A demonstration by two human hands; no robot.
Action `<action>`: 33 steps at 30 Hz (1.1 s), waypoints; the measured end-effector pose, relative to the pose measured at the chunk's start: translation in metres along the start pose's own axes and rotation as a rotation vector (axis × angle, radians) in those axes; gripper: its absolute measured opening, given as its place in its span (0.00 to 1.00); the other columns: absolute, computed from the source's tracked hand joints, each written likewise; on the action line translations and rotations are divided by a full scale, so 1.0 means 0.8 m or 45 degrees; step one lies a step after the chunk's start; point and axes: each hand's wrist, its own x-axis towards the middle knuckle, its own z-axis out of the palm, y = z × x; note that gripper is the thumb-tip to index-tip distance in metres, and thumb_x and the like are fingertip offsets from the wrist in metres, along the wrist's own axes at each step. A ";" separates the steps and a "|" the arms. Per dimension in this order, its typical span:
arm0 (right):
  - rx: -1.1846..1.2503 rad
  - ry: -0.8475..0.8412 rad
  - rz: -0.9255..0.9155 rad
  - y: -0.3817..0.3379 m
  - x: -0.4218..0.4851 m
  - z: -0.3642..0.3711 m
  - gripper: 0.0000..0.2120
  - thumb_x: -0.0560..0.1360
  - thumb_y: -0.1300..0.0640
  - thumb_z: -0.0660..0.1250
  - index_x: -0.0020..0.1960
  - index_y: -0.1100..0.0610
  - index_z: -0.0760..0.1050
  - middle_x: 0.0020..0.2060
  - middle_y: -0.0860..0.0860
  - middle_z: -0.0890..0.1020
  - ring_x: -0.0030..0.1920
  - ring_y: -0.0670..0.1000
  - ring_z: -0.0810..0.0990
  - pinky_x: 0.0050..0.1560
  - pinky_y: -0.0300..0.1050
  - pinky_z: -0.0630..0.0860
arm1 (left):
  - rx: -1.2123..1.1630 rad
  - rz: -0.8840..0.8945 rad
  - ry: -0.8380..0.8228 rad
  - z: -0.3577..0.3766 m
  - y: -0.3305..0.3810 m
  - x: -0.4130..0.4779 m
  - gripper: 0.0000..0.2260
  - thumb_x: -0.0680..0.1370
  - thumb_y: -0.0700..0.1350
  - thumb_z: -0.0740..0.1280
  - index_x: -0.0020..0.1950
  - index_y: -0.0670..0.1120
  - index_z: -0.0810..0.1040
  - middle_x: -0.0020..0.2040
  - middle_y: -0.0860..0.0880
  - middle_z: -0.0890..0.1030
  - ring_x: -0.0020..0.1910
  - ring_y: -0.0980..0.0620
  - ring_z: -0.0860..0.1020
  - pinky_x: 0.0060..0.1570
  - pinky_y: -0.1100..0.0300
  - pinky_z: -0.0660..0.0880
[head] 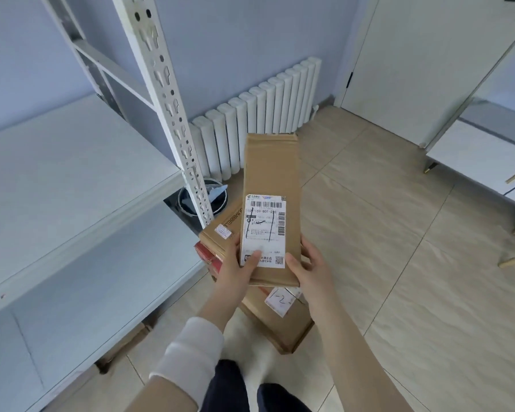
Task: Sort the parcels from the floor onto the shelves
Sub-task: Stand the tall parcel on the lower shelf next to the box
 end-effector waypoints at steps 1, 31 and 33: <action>-0.031 -0.016 -0.009 0.002 -0.011 -0.005 0.26 0.74 0.60 0.68 0.69 0.45 0.68 0.56 0.42 0.79 0.57 0.47 0.78 0.56 0.51 0.78 | -0.022 -0.014 0.025 0.004 -0.005 -0.015 0.23 0.78 0.50 0.62 0.71 0.53 0.60 0.55 0.59 0.74 0.56 0.55 0.74 0.55 0.61 0.71; -0.206 -0.777 -0.320 0.034 -0.306 0.053 0.19 0.80 0.45 0.54 0.70 0.35 0.59 0.72 0.41 0.64 0.72 0.43 0.61 0.72 0.47 0.60 | -0.285 0.321 0.584 -0.064 -0.081 -0.389 0.28 0.77 0.40 0.66 0.73 0.50 0.58 0.66 0.55 0.73 0.62 0.65 0.72 0.49 0.75 0.71; -0.188 -0.819 -0.342 0.030 -0.320 0.045 0.14 0.79 0.45 0.55 0.62 0.30 0.63 0.71 0.43 0.66 0.72 0.44 0.62 0.73 0.51 0.60 | -0.257 0.347 0.612 -0.057 -0.077 -0.408 0.28 0.77 0.40 0.66 0.74 0.49 0.58 0.66 0.54 0.73 0.62 0.64 0.72 0.50 0.74 0.72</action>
